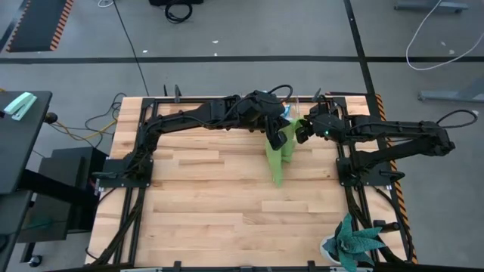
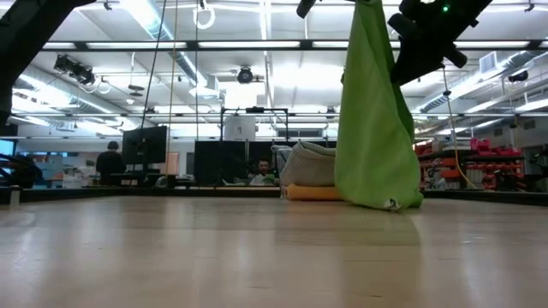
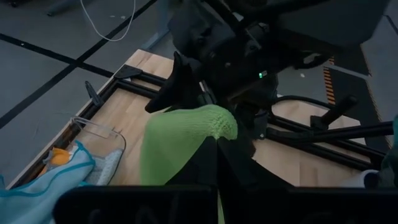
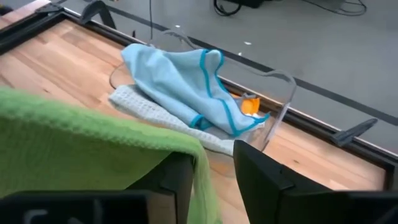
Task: Fold microfiber towels
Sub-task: Fold the green microfiber cloth
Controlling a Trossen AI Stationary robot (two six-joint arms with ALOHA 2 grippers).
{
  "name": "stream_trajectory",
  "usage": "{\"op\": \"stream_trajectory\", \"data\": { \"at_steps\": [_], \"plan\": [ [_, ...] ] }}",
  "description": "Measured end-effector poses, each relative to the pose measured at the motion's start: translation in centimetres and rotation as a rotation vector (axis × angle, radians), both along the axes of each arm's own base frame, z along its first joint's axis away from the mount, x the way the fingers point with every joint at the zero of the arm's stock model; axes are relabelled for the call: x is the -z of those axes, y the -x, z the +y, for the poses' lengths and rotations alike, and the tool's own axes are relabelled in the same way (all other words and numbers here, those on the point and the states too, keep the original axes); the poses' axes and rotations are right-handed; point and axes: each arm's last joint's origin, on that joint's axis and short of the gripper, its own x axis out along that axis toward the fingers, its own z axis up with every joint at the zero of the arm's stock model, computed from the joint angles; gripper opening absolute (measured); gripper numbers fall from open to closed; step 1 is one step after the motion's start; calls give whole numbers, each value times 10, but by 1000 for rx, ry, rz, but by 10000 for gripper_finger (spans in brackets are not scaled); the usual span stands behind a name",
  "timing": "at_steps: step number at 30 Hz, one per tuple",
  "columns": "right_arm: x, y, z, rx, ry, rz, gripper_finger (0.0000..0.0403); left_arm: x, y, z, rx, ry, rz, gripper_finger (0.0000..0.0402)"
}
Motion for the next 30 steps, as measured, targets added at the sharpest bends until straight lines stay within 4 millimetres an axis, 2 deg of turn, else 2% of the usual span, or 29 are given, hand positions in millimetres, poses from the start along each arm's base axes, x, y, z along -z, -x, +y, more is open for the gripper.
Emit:
{"op": "stream_trajectory", "data": {
  "at_steps": [8,16,23,30],
  "plan": [
    [5,-11,-5,-51,-50,8,114,0,0,5,-3,4,-2,6],
    [13,-25,0,-146,-112,38,102,0,1,14,-18,8,-5,6],
    [13,-29,9,-192,-109,21,96,0,2,22,-37,10,-6,6],
    [13,-29,10,-202,-102,29,95,0,3,25,-43,9,-5,7]
  ]
}}
